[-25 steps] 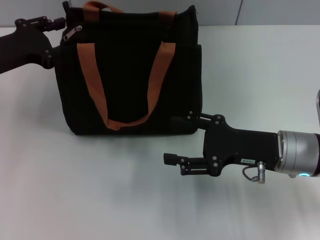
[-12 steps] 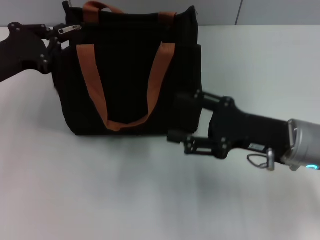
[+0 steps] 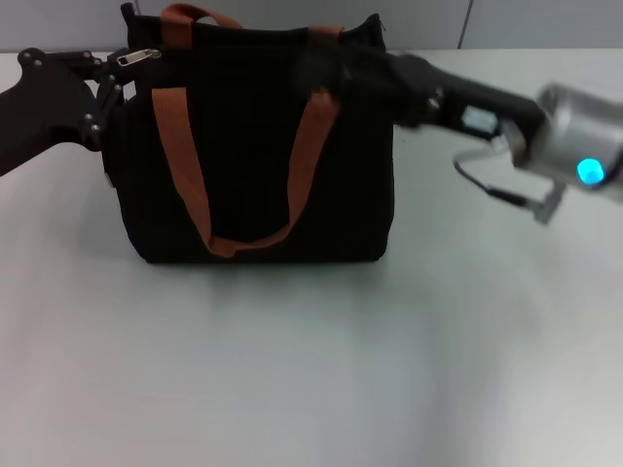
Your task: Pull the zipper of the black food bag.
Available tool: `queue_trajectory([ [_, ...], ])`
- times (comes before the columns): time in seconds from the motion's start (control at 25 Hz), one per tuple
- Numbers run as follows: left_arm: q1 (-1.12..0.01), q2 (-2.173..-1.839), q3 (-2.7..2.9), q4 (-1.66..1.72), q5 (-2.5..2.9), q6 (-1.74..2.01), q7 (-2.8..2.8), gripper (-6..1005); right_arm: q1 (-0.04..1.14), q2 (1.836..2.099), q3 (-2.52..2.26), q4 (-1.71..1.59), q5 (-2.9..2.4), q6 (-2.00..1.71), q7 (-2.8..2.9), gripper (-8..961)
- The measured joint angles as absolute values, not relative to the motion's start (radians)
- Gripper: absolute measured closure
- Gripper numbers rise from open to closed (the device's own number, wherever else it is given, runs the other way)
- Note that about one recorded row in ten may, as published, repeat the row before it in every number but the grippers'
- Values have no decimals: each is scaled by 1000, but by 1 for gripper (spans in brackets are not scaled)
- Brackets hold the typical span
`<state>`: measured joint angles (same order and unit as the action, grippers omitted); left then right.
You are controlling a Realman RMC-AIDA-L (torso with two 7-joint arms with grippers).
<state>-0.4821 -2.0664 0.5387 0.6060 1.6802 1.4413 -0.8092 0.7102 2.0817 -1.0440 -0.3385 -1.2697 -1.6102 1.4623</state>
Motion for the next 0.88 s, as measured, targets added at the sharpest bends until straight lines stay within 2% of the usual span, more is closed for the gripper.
queue_trajectory([
  [0.56,-481,-2067,541,581,1631,1480,-738,955,959,2080,-1104,-474,-1497,-1265,2090,188],
  [0.88,-491,-2063,540,564,1630,1467,-698,947,1006,2080,-1104,-474,-1566,-1210,2215,194],
])
